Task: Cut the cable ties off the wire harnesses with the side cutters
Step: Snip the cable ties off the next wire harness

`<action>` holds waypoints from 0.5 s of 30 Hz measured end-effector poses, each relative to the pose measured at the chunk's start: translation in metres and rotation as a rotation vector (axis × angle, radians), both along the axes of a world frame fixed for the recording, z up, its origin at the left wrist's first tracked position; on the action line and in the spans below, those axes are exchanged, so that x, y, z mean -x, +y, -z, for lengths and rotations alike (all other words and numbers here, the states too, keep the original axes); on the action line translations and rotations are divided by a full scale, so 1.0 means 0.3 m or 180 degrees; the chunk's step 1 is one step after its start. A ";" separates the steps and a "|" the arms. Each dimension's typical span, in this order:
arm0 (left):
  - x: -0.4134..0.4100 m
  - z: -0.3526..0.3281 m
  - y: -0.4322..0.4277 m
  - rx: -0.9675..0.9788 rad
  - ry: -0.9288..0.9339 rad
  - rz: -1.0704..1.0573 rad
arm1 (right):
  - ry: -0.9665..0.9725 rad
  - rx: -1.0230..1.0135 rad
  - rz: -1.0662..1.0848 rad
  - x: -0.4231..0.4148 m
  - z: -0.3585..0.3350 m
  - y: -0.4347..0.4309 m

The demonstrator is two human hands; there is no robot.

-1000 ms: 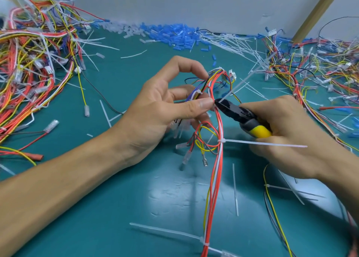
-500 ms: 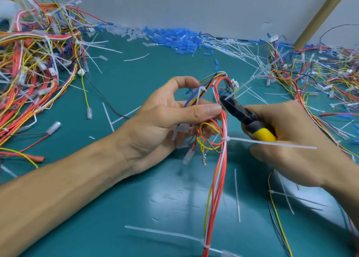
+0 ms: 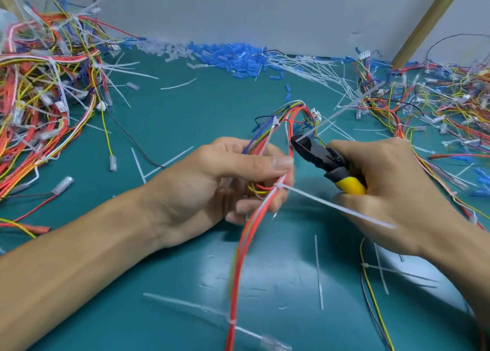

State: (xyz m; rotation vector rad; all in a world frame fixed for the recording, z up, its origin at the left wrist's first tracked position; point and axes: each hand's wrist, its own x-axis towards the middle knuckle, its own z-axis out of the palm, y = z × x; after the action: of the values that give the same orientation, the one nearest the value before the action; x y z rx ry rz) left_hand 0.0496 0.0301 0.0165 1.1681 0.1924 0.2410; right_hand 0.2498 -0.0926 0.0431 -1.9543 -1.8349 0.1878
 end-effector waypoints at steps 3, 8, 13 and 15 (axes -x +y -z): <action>0.001 -0.001 -0.007 -0.0177 0.0027 -0.0321 | -0.0101 -0.0030 0.0053 -0.003 -0.001 0.003; -0.003 -0.001 -0.023 -0.0263 0.0022 -0.0569 | -0.0440 -0.0094 0.0075 0.001 0.002 0.001; -0.002 0.008 -0.018 -0.0372 0.0053 -0.0543 | -0.0493 -0.0056 -0.0048 -0.006 0.001 -0.003; -0.002 0.010 -0.020 -0.0435 0.0054 -0.0509 | -0.0305 0.0004 -0.0079 -0.007 0.001 -0.005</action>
State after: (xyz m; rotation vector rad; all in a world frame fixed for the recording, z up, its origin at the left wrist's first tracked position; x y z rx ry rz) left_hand 0.0503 0.0241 0.0135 1.2921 0.2882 0.3899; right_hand 0.2519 -0.0942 0.0428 -1.9735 -1.9204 0.1048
